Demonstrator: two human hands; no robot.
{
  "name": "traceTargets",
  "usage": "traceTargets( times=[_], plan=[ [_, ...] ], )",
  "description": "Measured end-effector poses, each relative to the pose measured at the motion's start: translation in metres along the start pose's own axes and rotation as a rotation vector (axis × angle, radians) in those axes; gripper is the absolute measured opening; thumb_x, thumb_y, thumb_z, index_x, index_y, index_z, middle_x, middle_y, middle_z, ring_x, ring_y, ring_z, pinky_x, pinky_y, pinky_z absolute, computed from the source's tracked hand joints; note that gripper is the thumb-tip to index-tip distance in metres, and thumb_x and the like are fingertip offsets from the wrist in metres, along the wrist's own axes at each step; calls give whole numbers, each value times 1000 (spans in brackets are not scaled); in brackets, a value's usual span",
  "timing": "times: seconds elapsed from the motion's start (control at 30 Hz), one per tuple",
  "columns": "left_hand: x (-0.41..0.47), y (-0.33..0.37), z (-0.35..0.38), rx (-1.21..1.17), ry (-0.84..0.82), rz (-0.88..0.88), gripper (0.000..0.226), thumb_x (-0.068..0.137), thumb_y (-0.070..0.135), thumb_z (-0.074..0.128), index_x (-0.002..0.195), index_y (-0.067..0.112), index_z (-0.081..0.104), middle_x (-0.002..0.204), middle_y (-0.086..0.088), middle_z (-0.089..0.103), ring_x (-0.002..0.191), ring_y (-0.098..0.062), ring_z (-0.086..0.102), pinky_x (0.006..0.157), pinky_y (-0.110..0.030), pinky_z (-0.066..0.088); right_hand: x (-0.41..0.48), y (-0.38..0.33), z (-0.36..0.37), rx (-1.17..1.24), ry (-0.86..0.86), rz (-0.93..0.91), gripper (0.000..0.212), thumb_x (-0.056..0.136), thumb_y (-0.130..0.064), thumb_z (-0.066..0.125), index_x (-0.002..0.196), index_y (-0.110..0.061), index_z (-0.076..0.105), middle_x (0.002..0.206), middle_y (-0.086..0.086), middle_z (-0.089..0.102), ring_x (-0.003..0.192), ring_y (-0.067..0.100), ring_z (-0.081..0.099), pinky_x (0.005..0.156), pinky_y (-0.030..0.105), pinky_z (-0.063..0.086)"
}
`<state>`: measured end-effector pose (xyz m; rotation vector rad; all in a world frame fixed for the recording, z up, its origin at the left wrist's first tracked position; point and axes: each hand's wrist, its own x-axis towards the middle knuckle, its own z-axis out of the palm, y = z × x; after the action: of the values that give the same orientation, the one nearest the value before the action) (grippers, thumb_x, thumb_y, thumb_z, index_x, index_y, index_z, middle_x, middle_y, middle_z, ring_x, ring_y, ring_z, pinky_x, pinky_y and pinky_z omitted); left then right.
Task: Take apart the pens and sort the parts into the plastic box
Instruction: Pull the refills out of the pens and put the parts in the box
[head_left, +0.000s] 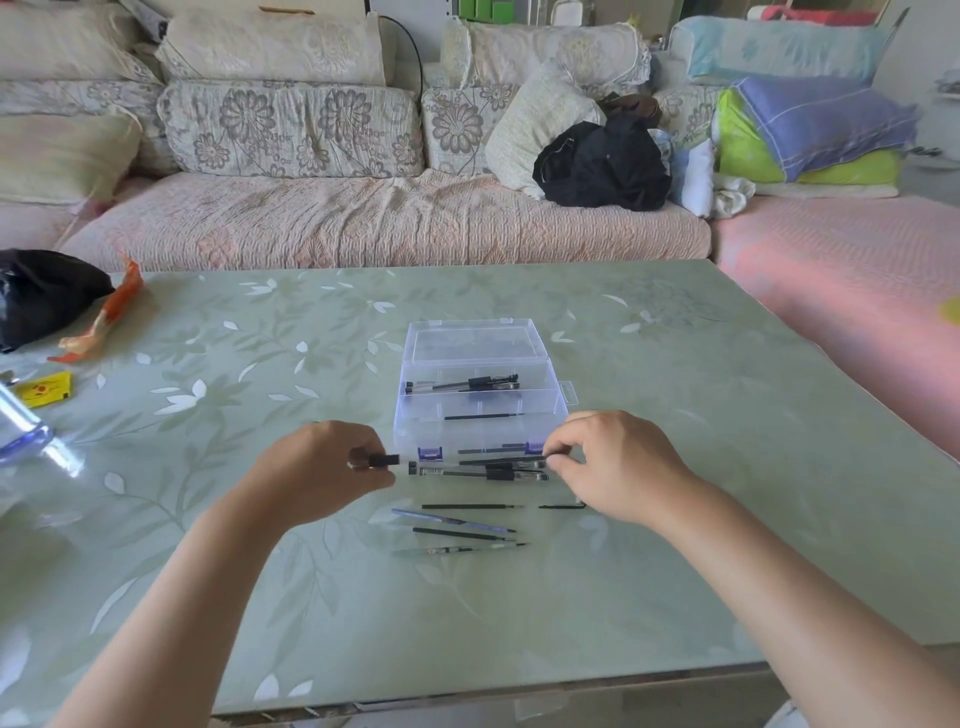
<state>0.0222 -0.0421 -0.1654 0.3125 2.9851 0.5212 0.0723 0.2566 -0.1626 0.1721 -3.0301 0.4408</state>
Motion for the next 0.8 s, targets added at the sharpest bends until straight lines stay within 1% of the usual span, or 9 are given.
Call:
traceTargets(
  times=[0.1, 0.13, 0.2, 0.3, 0.4, 0.47, 0.6, 0.7, 0.8],
  plan=[
    [0, 1, -2, 8, 125, -47, 10, 82, 45, 68, 81, 35, 64, 85, 17, 63, 75, -8, 56, 57, -24, 37, -1, 0, 1, -11, -7, 1, 16, 90, -33, 55, 89, -34, 71, 98, -17, 65, 86, 8, 56, 69, 25, 43],
    [-1, 6, -1, -8, 176, -28, 10, 82, 45, 67, 81, 36, 64, 83, 19, 63, 74, -4, 55, 56, -23, 36, -1, -2, 3, -9, -10, -7, 16, 90, -33, 55, 90, -34, 71, 98, -17, 65, 87, 9, 57, 70, 26, 44],
    [-5, 21, 6, -78, 234, 74, 10, 81, 49, 67, 82, 39, 64, 83, 25, 63, 72, 4, 54, 56, -21, 37, -3, -7, 6, -5, -14, -32, 17, 91, -33, 54, 91, -34, 71, 98, -16, 65, 88, 9, 58, 69, 26, 43],
    [-14, 43, 24, -90, 199, 276, 12, 81, 52, 67, 91, 45, 65, 94, 31, 61, 80, 5, 58, 58, -11, 38, -4, -15, 11, 7, -3, -83, 18, 91, -34, 53, 95, -35, 71, 97, -15, 65, 86, 7, 56, 69, 25, 43],
    [-14, 50, 40, -52, 187, 347, 11, 84, 49, 66, 94, 44, 68, 96, 28, 62, 79, 3, 57, 59, -8, 34, -5, -21, 13, 32, 31, -115, 18, 91, -34, 53, 95, -34, 71, 95, -14, 65, 85, 7, 56, 70, 26, 45],
    [-12, 51, 45, -55, 189, 341, 9, 86, 47, 64, 93, 42, 69, 94, 26, 63, 77, 3, 56, 58, -10, 33, -5, -23, 13, 37, 35, -126, 19, 92, -34, 53, 96, -35, 72, 95, -14, 65, 87, 8, 58, 71, 27, 46],
    [-7, 48, 45, -59, 158, 295, 11, 88, 47, 62, 92, 40, 69, 93, 22, 63, 78, -1, 60, 61, -15, 39, -2, -23, 13, 8, -29, -119, 21, 93, -39, 54, 106, -38, 70, 104, -15, 70, 97, 10, 59, 80, 29, 48],
    [-5, 45, 43, -22, 123, 253, 12, 87, 46, 64, 94, 38, 71, 95, 19, 61, 77, -4, 59, 60, -17, 39, 0, -18, 6, 13, -35, -74, 19, 91, -39, 58, 105, -38, 71, 104, -15, 71, 98, 11, 60, 82, 28, 48],
    [-4, 42, 41, -3, 90, 217, 14, 87, 46, 64, 97, 39, 72, 97, 17, 59, 77, -5, 53, 60, -20, 39, 1, -6, 0, -9, -39, -16, 17, 91, -37, 59, 101, -37, 72, 102, -14, 69, 96, 11, 58, 79, 29, 47]
  ],
)
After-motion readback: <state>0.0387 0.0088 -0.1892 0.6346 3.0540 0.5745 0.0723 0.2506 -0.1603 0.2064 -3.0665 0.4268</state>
